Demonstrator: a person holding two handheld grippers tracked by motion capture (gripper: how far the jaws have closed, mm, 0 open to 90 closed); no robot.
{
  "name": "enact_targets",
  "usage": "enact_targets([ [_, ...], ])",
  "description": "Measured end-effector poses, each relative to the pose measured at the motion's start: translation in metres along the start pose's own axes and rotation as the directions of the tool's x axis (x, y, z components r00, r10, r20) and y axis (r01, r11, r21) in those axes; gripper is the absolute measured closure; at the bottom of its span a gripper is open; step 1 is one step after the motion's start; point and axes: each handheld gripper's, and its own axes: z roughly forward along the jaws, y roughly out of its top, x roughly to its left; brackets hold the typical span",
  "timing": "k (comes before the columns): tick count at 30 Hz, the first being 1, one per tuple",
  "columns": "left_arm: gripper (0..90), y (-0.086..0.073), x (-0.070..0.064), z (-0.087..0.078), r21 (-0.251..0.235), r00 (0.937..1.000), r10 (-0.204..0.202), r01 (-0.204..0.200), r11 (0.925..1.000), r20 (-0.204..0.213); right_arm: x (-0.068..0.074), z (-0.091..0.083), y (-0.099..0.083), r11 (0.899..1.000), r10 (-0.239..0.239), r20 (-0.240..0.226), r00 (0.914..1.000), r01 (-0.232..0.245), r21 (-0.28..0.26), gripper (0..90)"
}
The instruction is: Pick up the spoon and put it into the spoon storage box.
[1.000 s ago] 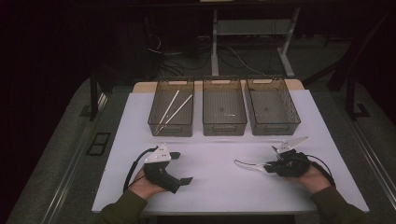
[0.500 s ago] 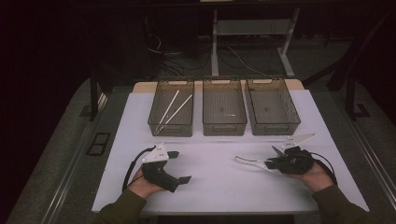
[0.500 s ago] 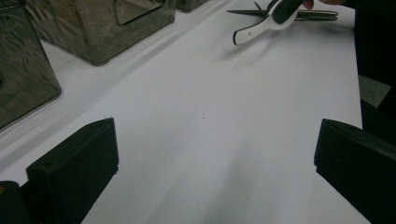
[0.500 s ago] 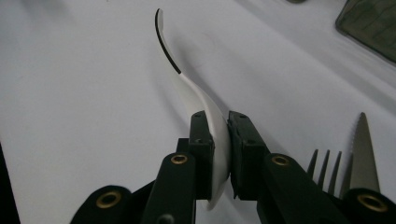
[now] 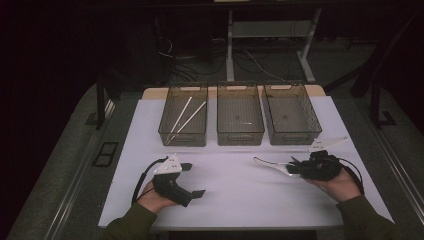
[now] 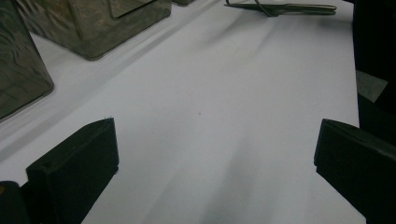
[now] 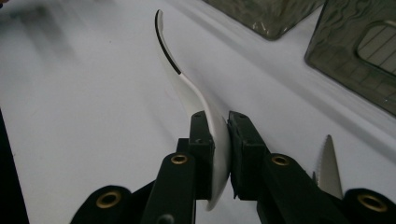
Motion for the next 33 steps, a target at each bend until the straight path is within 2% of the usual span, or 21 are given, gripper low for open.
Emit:
enact_targets([
  [4, 0.0, 0.0, 0.0, -0.001, 0.005, 1.0, 0.005, -0.005, 1.0, -0.007, -0.001, -0.002, 0.005, 1.0, 0.01, 0.005, 0.9999, -0.01, -0.013, 80.4],
  [12, 0.0, 0.0, 0.0, 0.0, -0.008, 0.9999, -0.01, 0.009, 0.9999, -0.008, -0.002, -0.003, 0.016, 0.999, 0.025, 0.016, 0.9996, -0.024, -0.032, 80.4],
  [26, 0.0, 0.001, 0.0, -0.001, -0.005, 0.9999, -0.007, 0.007, 1.0, -0.008, -0.01, -0.003, 0.036, 0.993, 0.073, 0.036, 0.9967, -0.07, -0.091, 80.4],
  [33, 0.0, 0.0, 0.0, -0.001, -0.01, 0.9999, -0.008, 0.008, 0.9999, -0.009, -0.014, -0.002, 0.049, 0.99, 0.088, 0.06, 0.9942, -0.081, -0.118, 80.4],
])
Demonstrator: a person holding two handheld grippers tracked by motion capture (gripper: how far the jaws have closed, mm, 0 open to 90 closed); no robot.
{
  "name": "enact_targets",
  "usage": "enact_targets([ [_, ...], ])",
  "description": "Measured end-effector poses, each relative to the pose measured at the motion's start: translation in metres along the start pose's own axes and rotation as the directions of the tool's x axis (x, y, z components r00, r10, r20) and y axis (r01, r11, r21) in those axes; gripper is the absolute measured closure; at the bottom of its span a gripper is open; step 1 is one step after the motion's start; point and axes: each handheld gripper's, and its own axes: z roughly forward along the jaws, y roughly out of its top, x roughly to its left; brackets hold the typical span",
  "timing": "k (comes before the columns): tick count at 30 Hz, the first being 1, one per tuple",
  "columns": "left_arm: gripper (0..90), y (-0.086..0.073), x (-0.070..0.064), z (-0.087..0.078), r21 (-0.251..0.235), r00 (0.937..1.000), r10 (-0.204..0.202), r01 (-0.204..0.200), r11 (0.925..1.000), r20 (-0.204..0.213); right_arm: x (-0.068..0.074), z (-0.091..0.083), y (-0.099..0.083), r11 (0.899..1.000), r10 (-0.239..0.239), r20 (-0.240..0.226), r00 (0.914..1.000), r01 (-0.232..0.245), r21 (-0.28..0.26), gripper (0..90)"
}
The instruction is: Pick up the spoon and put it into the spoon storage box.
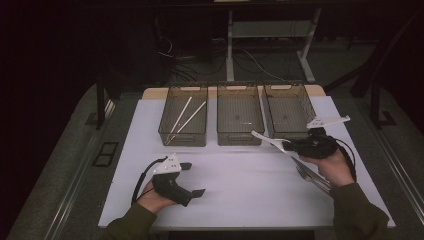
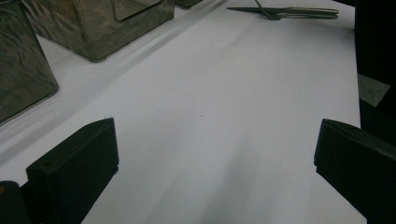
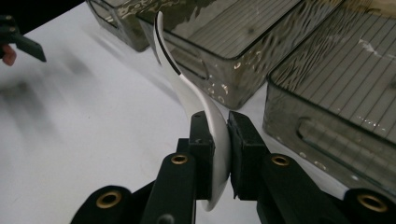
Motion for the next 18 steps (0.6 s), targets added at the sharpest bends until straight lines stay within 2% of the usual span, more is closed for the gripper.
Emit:
enact_targets([
  [8, 0.0, 0.0, 0.0, 0.0, 0.001, 1.0, 0.001, -0.001, 1.0, 0.0, -0.004, 0.007, 0.013, 1.0, 0.017, 0.026, 0.9995, -0.016, -0.022, 80.4],
  [18, 0.0, 0.0, -0.001, 0.001, -0.004, 1.0, -0.005, 0.005, 1.0, 0.002, -0.007, 0.021, 0.032, 0.999, 0.012, 0.052, 0.9986, -0.01, -0.036, 80.4],
])
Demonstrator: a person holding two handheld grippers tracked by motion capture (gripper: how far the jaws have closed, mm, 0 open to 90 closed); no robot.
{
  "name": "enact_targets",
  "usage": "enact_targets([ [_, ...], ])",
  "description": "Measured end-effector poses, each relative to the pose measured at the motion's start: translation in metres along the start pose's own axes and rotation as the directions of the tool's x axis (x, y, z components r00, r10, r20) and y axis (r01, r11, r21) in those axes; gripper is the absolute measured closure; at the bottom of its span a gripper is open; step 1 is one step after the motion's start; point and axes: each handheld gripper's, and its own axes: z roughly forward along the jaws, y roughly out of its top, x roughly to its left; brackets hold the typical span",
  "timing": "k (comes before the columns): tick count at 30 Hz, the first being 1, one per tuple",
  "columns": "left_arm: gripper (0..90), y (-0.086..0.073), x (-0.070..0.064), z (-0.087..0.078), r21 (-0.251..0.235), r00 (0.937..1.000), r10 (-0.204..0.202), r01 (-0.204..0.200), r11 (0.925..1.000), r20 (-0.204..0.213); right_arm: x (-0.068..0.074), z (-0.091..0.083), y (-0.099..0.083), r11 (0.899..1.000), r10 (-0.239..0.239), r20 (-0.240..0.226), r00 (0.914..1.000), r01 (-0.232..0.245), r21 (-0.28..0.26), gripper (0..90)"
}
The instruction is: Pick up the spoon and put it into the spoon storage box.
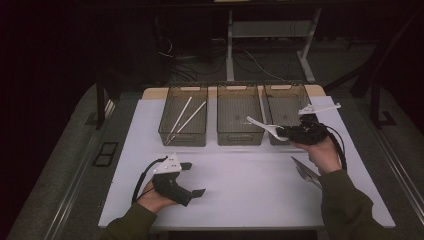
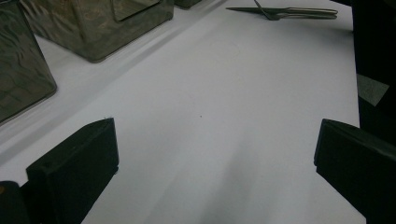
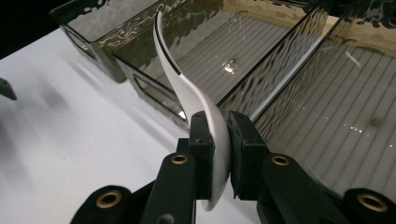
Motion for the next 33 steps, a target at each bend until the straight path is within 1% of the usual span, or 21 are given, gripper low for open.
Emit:
enact_targets([
  [4, 0.0, 0.0, 0.0, -0.001, -0.002, 1.0, -0.003, 0.003, 1.0, 0.004, 0.0, 0.009, 0.006, 1.0, -0.009, 0.007, 0.9999, 0.009, 0.007, 80.4],
  [7, 0.0, 0.0, 0.001, -0.001, -0.008, 0.9999, -0.011, 0.011, 0.9999, 0.007, -0.001, 0.016, 0.011, 1.0, 0.001, 0.012, 0.9999, -0.001, 0.01, 80.4],
  [9, 0.0, 0.0, 0.001, -0.001, -0.011, 0.9999, -0.014, 0.014, 0.9998, 0.009, -0.001, 0.021, 0.016, 1.0, -0.002, 0.013, 0.9999, 0.002, 0.011, 80.4],
  [12, 0.0, 0.0, 0.001, -0.001, -0.008, 0.9999, -0.01, 0.01, 0.9999, 0.01, -0.001, 0.028, 0.023, 1.0, -0.012, 0.015, 0.9998, 0.012, 0.012, 80.4],
  [19, 0.0, 0.0, 0.001, -0.002, -0.006, 0.9999, -0.005, 0.005, 1.0, 0.012, 0.004, 0.048, 0.037, 0.999, -0.011, 0.014, 0.9999, 0.01, 0.038, 80.3],
  [21, 0.0, 0.0, 0.001, -0.002, -0.008, 0.9999, -0.009, 0.009, 0.9999, 0.014, 0.005, 0.054, 0.04, 0.999, -0.008, 0.01, 0.9999, 0.008, 0.044, 80.3],
  [26, 0.0, 0.0, 0.001, -0.002, -0.007, 0.9999, -0.004, 0.004, 1.0, 0.015, 0.007, 0.07, 0.045, 0.998, -0.009, 0.02, 0.9998, 0.007, 0.068, 80.3],
  [31, 0.0, 0.0, 0.001, -0.002, -0.009, 0.9998, -0.009, 0.009, 0.9999, 0.018, 0.01, 0.081, 0.049, 0.996, -0.013, 0.016, 0.9998, 0.012, 0.084, 80.3],
  [33, 0.0, 0.0, 0.001, -0.001, -0.008, 0.9998, -0.01, 0.01, 0.9999, 0.018, 0.012, 0.085, 0.051, 0.996, -0.012, 0.022, 0.9997, 0.009, 0.094, 80.3],
])
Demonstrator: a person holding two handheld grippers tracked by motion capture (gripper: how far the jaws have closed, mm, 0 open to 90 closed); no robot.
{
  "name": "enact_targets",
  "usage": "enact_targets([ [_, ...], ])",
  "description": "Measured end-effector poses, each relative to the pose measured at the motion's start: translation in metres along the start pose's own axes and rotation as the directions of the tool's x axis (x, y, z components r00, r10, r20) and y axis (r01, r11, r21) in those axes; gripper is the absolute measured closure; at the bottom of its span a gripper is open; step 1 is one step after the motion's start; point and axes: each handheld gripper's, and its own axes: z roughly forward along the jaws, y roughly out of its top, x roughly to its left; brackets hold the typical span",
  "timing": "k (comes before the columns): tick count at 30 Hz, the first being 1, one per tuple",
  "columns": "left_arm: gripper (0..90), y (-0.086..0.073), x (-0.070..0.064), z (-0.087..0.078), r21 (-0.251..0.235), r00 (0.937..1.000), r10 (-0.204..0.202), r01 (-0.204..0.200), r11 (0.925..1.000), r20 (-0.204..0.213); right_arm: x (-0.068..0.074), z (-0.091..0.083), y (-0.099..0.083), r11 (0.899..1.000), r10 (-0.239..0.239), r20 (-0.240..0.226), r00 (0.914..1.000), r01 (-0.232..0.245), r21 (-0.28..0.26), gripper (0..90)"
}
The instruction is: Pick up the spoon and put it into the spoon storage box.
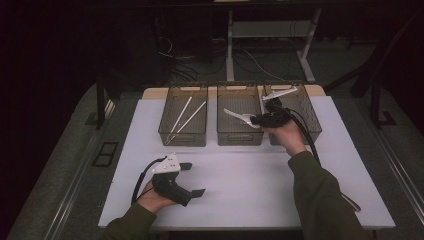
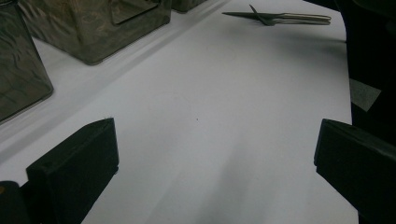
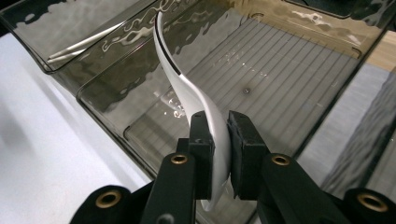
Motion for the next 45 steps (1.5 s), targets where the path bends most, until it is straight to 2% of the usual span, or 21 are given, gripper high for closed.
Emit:
enact_targets([
  [6, 0.0, 0.0, 0.0, 0.0, 0.002, 1.0, 0.007, -0.007, 1.0, 0.002, 0.003, 0.014, 0.001, 0.999, -0.024, 0.023, 0.9994, 0.023, 0.041, 80.2],
  [14, 0.0, 0.0, -0.001, 0.0, 0.001, 1.0, 0.007, -0.007, 1.0, 0.002, 0.004, 0.025, -0.001, 0.996, -0.026, 0.014, 0.9996, 0.025, 0.084, 79.5],
  [18, 0.0, 0.0, -0.001, 0.0, -0.003, 1.0, 0.007, -0.007, 1.0, 0.002, 0.004, 0.025, -0.002, 0.997, -0.013, 0.005, 0.9999, 0.012, 0.07, 70.8],
  [28, 0.0, 0.0, -0.001, 0.0, -0.003, 1.0, 0.006, -0.006, 1.0, 0.001, -0.002, 0.007, 0.002, 0.999, 0.049, -0.037, 0.9981, -0.05, -0.01, 56.5],
  [36, 0.0, 0.001, -0.001, -0.001, 0.003, 0.9999, 0.01, -0.01, 0.9999, 0.002, -0.001, -0.011, 0.001, 0.999, 0.023, -0.066, 0.9976, -0.026, -0.043, 50.6],
  [39, 0.0, 0.0, -0.001, 0.0, -0.002, 1.0, 0.007, -0.007, 1.0, 0.001, -0.002, -0.018, -0.002, 0.999, 0.021, -0.096, 0.9951, -0.026, -0.045, 47.7],
  [45, 0.0, 0.0, -0.001, 0.001, -0.001, 1.0, 0.004, -0.004, 1.0, 0.0, 0.0, -0.033, -0.009, 0.998, -0.016, -0.111, 0.9937, 0.008, -0.065, 46.0],
])
